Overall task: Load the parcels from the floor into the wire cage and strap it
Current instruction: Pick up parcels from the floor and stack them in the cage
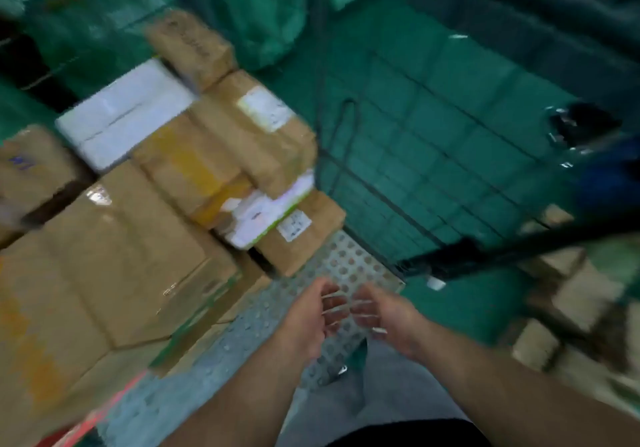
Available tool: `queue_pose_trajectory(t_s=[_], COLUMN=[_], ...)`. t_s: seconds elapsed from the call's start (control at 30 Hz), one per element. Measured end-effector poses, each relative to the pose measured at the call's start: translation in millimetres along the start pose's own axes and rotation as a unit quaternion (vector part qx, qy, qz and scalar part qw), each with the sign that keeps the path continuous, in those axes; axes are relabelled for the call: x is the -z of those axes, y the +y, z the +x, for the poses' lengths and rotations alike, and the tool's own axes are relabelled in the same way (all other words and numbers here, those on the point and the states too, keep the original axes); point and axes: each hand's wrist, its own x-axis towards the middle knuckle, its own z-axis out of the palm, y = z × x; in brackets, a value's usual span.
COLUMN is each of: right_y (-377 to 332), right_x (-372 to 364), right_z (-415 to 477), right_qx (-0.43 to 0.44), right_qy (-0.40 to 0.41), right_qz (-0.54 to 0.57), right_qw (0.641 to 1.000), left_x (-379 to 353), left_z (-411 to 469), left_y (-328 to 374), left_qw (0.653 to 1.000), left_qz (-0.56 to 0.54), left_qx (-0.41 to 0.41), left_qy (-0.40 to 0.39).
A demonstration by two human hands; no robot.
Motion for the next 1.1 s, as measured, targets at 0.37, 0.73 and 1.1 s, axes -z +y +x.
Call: queue_pose_trajectory(t_s=[0.37, 0.73, 1.1], right_y=[196.8, 484.6, 709.2], right_x=[163.2, 191.0, 241.6], right_z=[-136.1, -254.5, -330.3], right_qx=[0.015, -0.005, -0.069], right_qy=[0.244, 0.325, 0.365], right_qz=[0.355, 0.663, 0.735], right_qw=[0.902, 0.674, 0.567], left_x=[-176.1, -297.5, -327.5], left_z=[-47.1, -134.0, -201.6], left_y=[-129.8, -412.0, -637.6], left_qw=[0.844, 0.627, 0.538], left_qz=[0.508, 0.723, 0.787], left_qx=[-0.012, 0.016, 0.079], left_qy=[-0.172, -0.289, -0.290])
